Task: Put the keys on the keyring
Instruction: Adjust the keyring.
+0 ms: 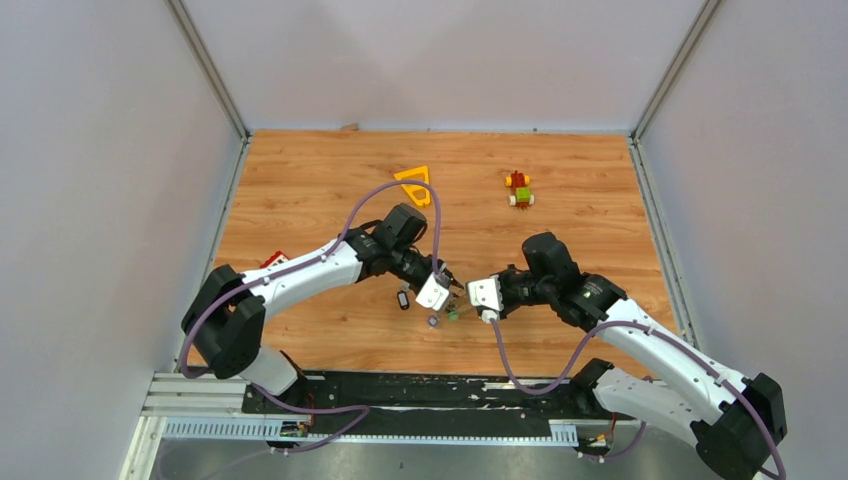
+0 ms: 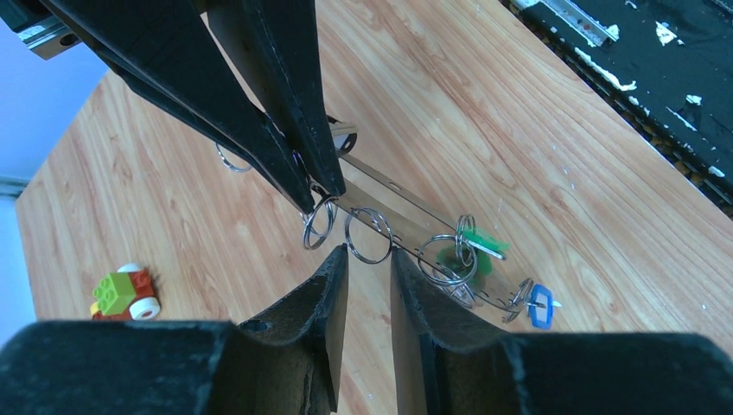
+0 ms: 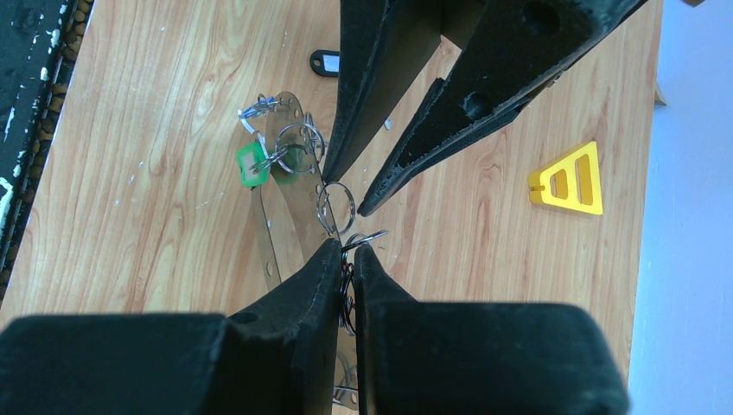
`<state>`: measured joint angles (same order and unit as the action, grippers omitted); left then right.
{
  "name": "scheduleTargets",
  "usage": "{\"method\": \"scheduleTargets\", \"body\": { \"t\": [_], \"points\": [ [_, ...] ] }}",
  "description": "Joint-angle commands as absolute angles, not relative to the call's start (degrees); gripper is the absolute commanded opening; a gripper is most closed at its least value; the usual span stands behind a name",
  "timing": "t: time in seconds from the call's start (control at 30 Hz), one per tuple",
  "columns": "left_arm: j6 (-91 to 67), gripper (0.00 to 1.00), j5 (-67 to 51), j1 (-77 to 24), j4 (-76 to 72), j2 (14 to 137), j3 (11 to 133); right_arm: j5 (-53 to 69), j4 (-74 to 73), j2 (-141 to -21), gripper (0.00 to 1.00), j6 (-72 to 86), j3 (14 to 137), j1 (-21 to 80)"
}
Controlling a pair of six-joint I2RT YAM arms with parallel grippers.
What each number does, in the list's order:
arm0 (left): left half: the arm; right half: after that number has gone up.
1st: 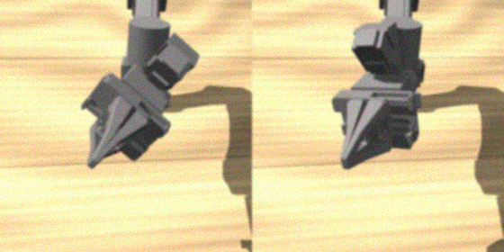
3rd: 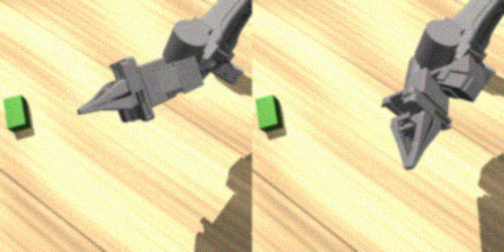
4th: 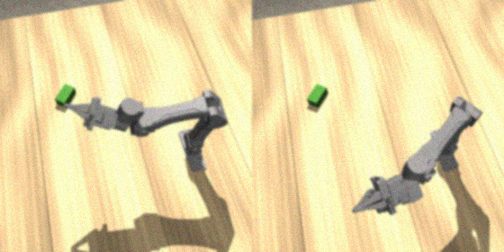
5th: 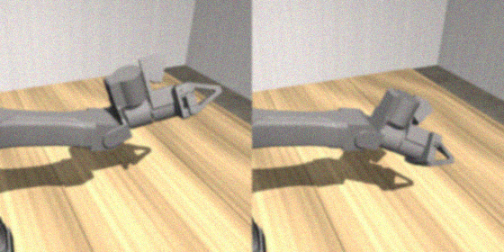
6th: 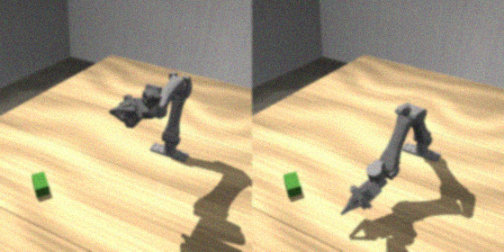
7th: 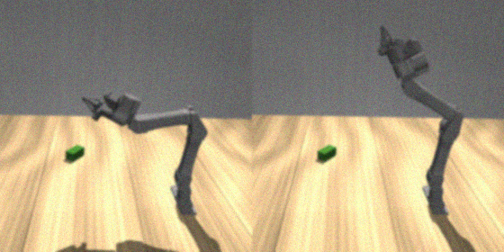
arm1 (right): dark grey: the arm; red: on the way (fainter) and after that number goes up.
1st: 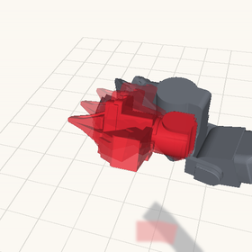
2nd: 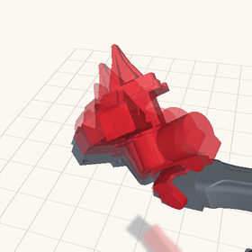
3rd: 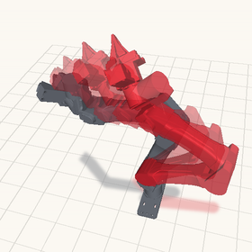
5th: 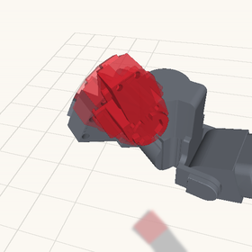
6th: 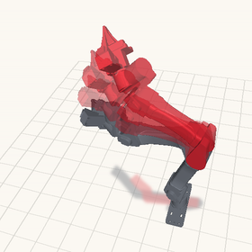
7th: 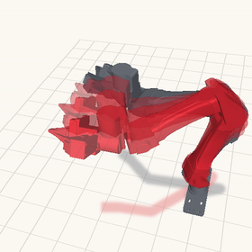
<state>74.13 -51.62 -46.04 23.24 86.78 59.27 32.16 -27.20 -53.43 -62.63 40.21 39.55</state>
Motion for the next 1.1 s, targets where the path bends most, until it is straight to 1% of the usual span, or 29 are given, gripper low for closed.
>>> {"method": "scheduleTargets", "body": {
  "t": [0.0,0.43,0.53,0.63,0.7,0.9,1.07],
  "points": [
    [72.5,0.31,-54.0,-46.5,21.8,84.0,58.9,33.2,-25.1,-53.1,0.0,-62.4,41.8,39.2],
    [71.7,0.29,-54.5,-46.5,21.6,83.6,58.7,33.2,-25.1,-53.1,0.0,-62.2,41.9,39.2],
    [72.6,0.34,-53.7,-46.5,22.7,83.6,58.7,33.1,-25.2,-53.1,0.0,-62.2,41.8,39.1],
    [73.5,0.4,-53.8,-46.6,22.9,83.7,58.6,33.1,-25.1,-53.2,0.0,-62.2,41.8,39.1],
    [74.4,0.43,-52.5,-46.9,22.6,84.0,58.3,33.2,-25.1,-53.2,0.0,-62.2,41.8,39.1],
    [75.1,0.43,-50.3,-47.1,21.9,85.3,59.1,33.2,-25.2,-53.3,0.0,-62.0,41.9,39.2],
    [77.4,0.42,-48.3,-47.1,23.6,85.3,59.8,33.3,-25.5,-53.4,0.0,-62.6,41.7,39.0]
  ]
}}
